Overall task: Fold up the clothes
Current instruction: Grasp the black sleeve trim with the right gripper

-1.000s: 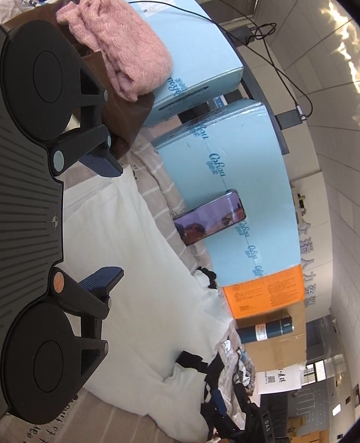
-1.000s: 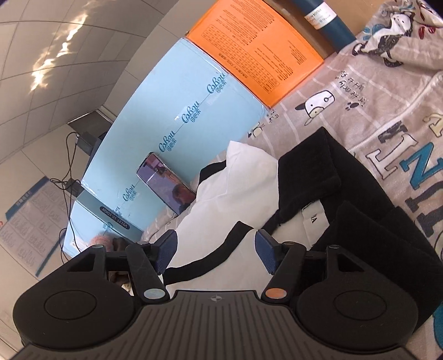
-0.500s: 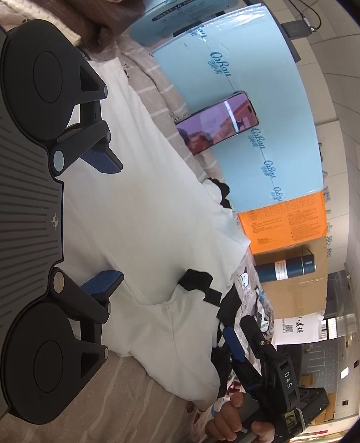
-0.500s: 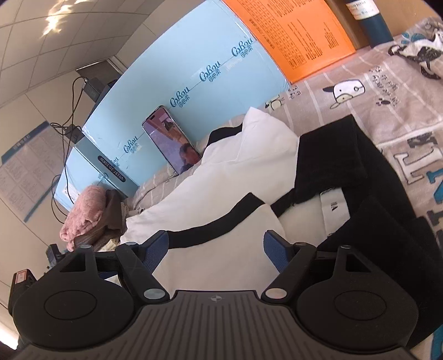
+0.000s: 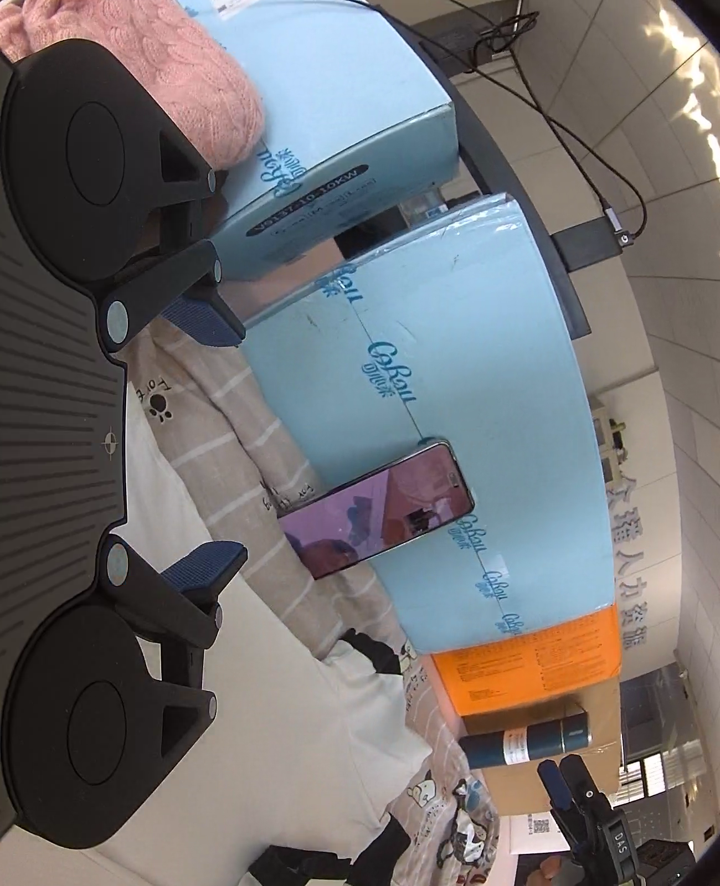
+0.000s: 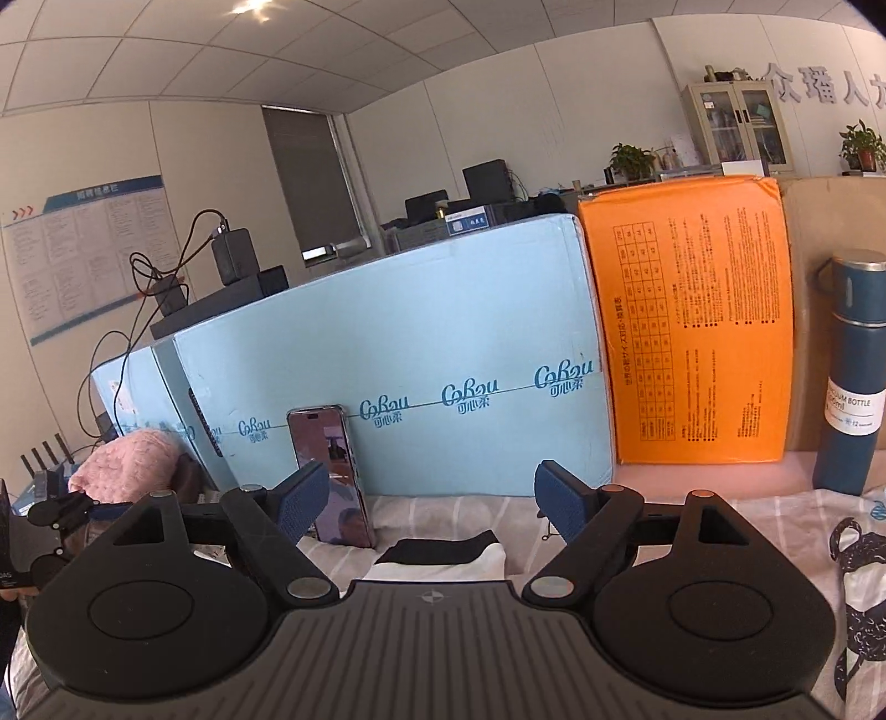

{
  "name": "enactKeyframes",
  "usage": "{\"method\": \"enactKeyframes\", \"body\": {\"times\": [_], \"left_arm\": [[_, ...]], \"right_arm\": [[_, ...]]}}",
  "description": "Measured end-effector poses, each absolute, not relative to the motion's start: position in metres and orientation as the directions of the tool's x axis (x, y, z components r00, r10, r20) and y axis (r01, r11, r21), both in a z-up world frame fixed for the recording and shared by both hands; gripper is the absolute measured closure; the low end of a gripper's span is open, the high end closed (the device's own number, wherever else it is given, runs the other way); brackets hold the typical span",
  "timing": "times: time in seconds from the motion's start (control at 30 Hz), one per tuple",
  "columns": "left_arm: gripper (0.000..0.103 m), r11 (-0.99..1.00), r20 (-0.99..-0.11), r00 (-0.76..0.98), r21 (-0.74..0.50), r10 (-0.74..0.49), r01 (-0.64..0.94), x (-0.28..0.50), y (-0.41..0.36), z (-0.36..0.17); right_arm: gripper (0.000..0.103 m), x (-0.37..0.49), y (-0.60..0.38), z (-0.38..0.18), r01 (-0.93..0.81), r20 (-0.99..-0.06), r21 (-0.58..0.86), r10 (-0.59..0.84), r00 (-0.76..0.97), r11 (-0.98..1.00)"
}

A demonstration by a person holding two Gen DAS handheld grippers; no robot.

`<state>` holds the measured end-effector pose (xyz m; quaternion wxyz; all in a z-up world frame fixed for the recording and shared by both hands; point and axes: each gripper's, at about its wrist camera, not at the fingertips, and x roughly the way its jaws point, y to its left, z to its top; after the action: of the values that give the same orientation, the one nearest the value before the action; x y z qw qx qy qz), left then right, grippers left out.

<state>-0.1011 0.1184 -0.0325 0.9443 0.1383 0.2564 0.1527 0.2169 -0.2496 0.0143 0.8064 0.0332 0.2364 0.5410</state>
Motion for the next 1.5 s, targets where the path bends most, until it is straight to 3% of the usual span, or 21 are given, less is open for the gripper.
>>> {"method": "enactKeyframes", "body": {"times": [0.3, 0.43, 0.57, 0.67, 0.73, 0.83, 0.9, 1.0, 1.23, 1.5], "left_arm": [[0.023, 0.944, -0.611, 0.780, 0.317, 0.133, 0.087, -0.068, 0.147, -0.056], [0.024, 0.952, -0.691, 0.722, 0.244, 0.035, 0.188, -0.053, 0.164, -0.056], [0.026, 0.962, -0.752, 0.659, 0.157, -0.031, 0.224, -0.036, 0.188, -0.057], [0.035, 0.972, -0.786, 0.615, 0.094, -0.061, 0.217, -0.024, 0.204, -0.065], [0.038, 0.975, -0.804, 0.588, 0.053, -0.087, 0.217, -0.019, 0.211, -0.073], [0.047, 0.979, -0.798, 0.591, 0.005, -0.118, 0.202, -0.016, 0.217, -0.077], [0.072, 0.972, -0.788, 0.600, 0.004, -0.141, 0.233, -0.020, 0.212, -0.076], [0.094, 0.961, -0.778, 0.614, 0.050, -0.133, 0.271, -0.025, 0.201, -0.075], [0.098, 0.935, -0.727, 0.686, 0.221, -0.032, 0.279, -0.045, 0.173, -0.071], [0.098, 0.913, -0.619, 0.784, 0.345, 0.045, 0.219, -0.080, 0.151, -0.063]], "right_arm": [[0.023, 0.280, -0.168, -0.069, -0.847, -0.501, 0.390, 0.855, 0.133, 0.360], [0.026, 0.290, -0.136, -0.096, -0.867, -0.553, 0.379, 0.830, 0.068, 0.323], [0.028, 0.295, -0.123, -0.112, -0.871, -0.557, 0.397, 0.830, 0.024, 0.291], [0.033, 0.296, -0.119, -0.119, -0.865, -0.545, 0.424, 0.838, -0.006, 0.269], [0.042, 0.298, -0.120, -0.119, -0.864, -0.537, 0.429, 0.844, -0.007, 0.265], [0.060, 0.297, -0.117, -0.118, -0.875, -0.545, 0.408, 0.838, -0.005, 0.261], [0.072, 0.296, -0.118, -0.117, -0.881, -0.533, 0.403, 0.846, -0.007, 0.247], [0.090, 0.295, -0.124, -0.111, -0.895, -0.507, 0.377, 0.862, 0.015, 0.237], [0.094, 0.273, -0.154, -0.073, -0.922, -0.368, 0.358, 0.930, 0.008, 0.150], [0.094, 0.195, -0.202, -0.036, -0.982, -0.296, 0.190, 0.953, -0.065, -0.008]]}}
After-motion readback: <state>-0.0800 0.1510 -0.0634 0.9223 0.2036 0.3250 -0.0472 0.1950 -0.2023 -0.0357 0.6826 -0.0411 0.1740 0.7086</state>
